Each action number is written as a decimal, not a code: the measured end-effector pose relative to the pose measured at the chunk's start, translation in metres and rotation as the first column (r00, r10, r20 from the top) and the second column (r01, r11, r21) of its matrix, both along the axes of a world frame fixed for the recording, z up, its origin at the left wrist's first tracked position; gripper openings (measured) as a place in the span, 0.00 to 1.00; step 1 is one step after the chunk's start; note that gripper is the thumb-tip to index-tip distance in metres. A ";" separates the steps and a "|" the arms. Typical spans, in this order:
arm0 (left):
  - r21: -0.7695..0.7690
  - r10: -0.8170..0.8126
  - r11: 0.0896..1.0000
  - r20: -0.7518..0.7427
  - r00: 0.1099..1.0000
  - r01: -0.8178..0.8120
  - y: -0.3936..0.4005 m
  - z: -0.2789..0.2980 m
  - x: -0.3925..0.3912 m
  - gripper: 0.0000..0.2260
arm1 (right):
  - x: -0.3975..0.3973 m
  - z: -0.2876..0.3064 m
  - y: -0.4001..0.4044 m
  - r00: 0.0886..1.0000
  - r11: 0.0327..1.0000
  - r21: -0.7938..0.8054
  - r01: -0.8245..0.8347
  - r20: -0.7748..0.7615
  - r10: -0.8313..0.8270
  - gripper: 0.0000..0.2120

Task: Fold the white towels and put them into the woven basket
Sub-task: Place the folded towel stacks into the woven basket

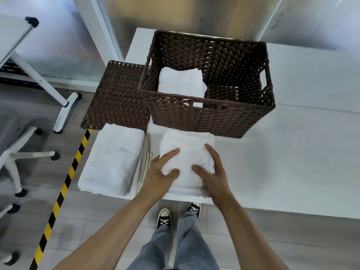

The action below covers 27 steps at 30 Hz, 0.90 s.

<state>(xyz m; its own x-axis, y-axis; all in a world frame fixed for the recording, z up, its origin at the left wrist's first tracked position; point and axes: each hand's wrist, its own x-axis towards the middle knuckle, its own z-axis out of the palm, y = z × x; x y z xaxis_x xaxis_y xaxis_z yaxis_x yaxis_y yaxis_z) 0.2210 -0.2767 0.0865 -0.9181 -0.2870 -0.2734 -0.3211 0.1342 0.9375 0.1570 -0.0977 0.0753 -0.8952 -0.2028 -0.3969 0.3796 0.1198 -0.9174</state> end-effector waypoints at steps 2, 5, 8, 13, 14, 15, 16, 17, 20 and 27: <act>0.024 0.000 1.000 -0.080 0.997 0.002 0.002 0.018 0.001 0.25 | -0.002 0.021 0.002 0.998 1.000 -0.010 -0.010 -0.055 0.009 0.33; 0.003 -0.004 1.000 -0.143 0.990 0.005 0.001 0.047 0.000 0.25 | -0.005 0.055 0.001 0.992 0.999 -0.038 -0.017 -0.127 0.012 0.33; -0.034 0.001 0.999 -0.219 0.976 -0.009 -0.004 0.072 -0.001 0.25 | -0.010 0.088 -0.003 0.976 0.998 -0.049 -0.040 -0.217 0.029 0.34; -0.087 -0.015 0.996 -0.361 0.933 -0.017 -0.012 0.113 -0.010 0.26 | -0.021 0.144 -0.008 0.927 0.995 -0.030 -0.094 -0.367 0.077 0.34; -0.086 -0.019 0.996 -0.378 0.926 -0.015 -0.012 0.121 -0.013 0.26 | -0.024 0.154 -0.009 0.919 0.995 -0.027 -0.096 -0.385 0.078 0.34; -0.084 -0.021 0.996 -0.399 0.917 -0.014 -0.013 0.127 -0.017 0.26 | -0.027 0.162 -0.009 0.914 0.995 -0.028 -0.092 -0.399 0.074 0.34; -0.079 -0.021 0.997 -0.421 0.907 -0.013 -0.014 0.134 -0.022 0.26 | -0.031 0.170 -0.010 0.909 0.996 -0.030 -0.087 -0.411 0.067 0.34; -0.073 -0.019 0.997 -0.436 0.900 -0.014 -0.014 0.141 -0.028 0.26 | -0.036 0.177 -0.010 0.904 0.996 -0.035 -0.082 -0.422 0.060 0.33; -0.063 -0.029 0.998 -0.470 0.882 -0.001 -0.014 0.162 -0.050 0.25 | -0.053 0.194 -0.011 0.889 0.996 -0.048 -0.075 -0.456 0.045 0.33; -0.088 -0.056 0.996 -0.475 0.878 0.015 -0.010 0.191 -0.128 0.25 | -0.127 0.219 -0.008 0.859 0.996 -0.041 -0.083 -0.509 0.050 0.32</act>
